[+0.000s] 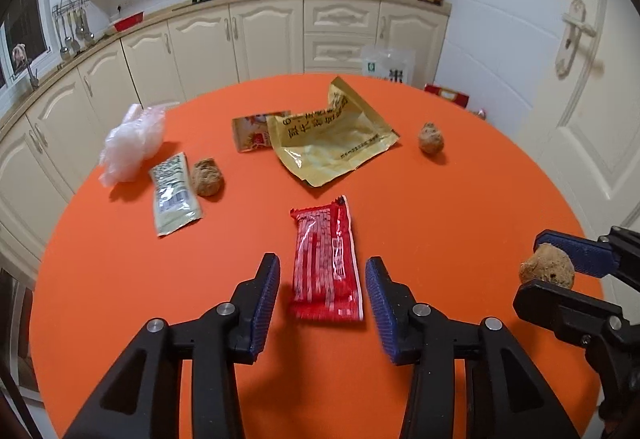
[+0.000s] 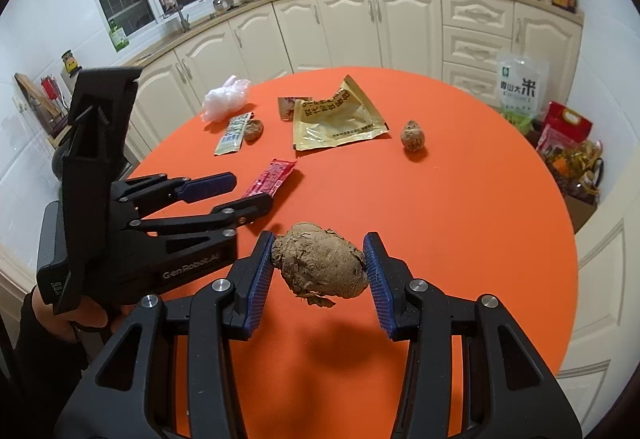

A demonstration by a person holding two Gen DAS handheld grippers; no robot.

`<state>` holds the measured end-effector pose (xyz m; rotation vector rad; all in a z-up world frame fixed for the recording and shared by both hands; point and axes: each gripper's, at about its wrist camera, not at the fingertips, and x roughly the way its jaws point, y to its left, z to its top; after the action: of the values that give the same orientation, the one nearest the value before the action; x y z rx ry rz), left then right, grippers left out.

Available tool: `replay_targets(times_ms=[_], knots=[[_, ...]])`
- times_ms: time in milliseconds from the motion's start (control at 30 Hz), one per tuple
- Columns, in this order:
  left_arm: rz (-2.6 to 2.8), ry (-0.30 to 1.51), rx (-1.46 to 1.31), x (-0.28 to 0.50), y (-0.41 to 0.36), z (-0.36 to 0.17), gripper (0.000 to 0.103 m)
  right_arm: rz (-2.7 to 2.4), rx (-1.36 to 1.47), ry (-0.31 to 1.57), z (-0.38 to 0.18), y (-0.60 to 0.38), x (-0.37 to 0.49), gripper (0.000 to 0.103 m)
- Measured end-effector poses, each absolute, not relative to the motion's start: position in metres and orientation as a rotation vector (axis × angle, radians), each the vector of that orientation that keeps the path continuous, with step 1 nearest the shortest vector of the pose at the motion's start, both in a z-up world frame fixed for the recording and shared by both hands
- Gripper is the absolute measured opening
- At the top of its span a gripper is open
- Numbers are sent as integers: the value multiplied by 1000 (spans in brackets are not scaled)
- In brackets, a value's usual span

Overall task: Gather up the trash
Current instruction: 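Carry the red wrapper and brown lump to the wastebasket and release them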

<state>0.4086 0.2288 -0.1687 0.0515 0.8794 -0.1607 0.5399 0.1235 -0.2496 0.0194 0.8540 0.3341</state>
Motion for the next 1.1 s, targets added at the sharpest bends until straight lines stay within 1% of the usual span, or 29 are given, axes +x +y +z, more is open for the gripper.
replay_targets(times_ms=[100,167,233,267,300,333,533,733,967,1100], knots=[[-167,902,66,421,227,-176,40,336,24,859,-255,122,551,42],[-177,895,65,424,228,-177,31,335,24,863,-259,121,558,42],[-187,892,65,425,230,-178,28,334,22,868,-262,121,566,42],[-188,883,71,425,230,-177,20,335,26,870,-263,120,570,42],[-184,872,79,423,230,-177,18,336,29,870,-264,120,571,42],[-181,866,79,423,233,-176,13,337,31,869,-265,120,573,42],[-192,870,31,413,245,-173,8,343,35,862,-263,124,568,42],[-247,834,30,377,230,-152,7,333,41,844,-252,116,546,42],[-419,782,34,324,162,-117,8,251,55,778,-221,67,488,42],[-501,762,96,299,99,-106,8,150,47,737,-202,23,446,42]])
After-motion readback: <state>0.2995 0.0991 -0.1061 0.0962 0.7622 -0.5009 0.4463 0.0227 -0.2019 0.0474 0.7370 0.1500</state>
